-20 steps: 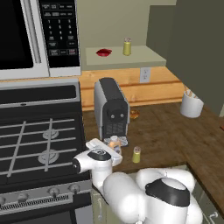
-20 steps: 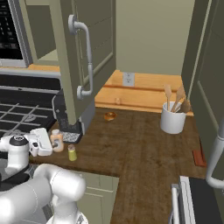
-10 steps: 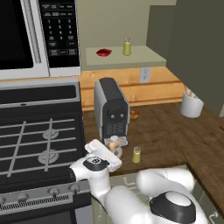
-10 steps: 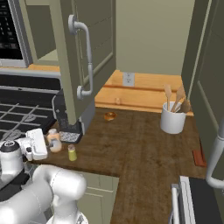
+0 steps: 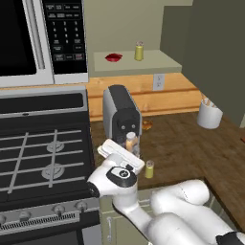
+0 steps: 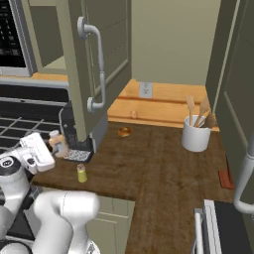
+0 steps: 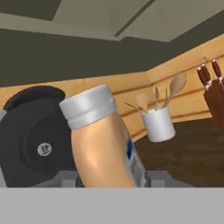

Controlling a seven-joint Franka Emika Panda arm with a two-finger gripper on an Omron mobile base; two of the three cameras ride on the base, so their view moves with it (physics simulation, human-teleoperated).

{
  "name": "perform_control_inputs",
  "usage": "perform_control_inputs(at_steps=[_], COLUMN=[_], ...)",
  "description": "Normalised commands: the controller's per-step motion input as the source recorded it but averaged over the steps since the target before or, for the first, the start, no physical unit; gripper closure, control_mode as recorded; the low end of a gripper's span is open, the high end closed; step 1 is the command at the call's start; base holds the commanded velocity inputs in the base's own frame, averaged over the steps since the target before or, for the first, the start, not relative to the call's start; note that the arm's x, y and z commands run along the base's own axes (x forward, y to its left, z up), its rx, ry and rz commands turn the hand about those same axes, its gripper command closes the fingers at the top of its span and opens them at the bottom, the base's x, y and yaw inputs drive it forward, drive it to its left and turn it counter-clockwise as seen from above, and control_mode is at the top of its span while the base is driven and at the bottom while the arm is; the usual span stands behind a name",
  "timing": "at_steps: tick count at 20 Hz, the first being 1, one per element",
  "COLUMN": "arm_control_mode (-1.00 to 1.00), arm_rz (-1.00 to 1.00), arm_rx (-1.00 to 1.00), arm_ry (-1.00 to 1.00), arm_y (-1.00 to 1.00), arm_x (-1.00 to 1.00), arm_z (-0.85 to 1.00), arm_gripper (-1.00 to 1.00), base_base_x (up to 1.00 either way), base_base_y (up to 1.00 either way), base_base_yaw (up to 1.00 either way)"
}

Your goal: Put the shaker and condiment bottle from the counter next to their counterparts in the cabinet.

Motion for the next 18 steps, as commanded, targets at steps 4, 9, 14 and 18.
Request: perform_control_inputs(at_steps=[4,9,14,18], arm_control_mode=[-1.0,-1.0,-1.0,-1.0], arm_rz=[0.23,0.22,0.19,0.17], arm_rx=[0.0,0.0,0.0,0.0], arm_ry=[0.0,0.0,0.03,0.06], arm_y=[0.0,-0.01,0.0,0.0], arm_x=[-0.18,-0.1,-0.01,0.0], arm_z=[1.0,1.0,1.0,1.0], arm_gripper=[1.0,1.0,1.0,1.0], base_base_x=[0.0,0.0,0.0,0.0], base_base_y=[0.0,0.0,0.0,0.0], base_base_yaw=[0.0,0.0,0.0,0.0])
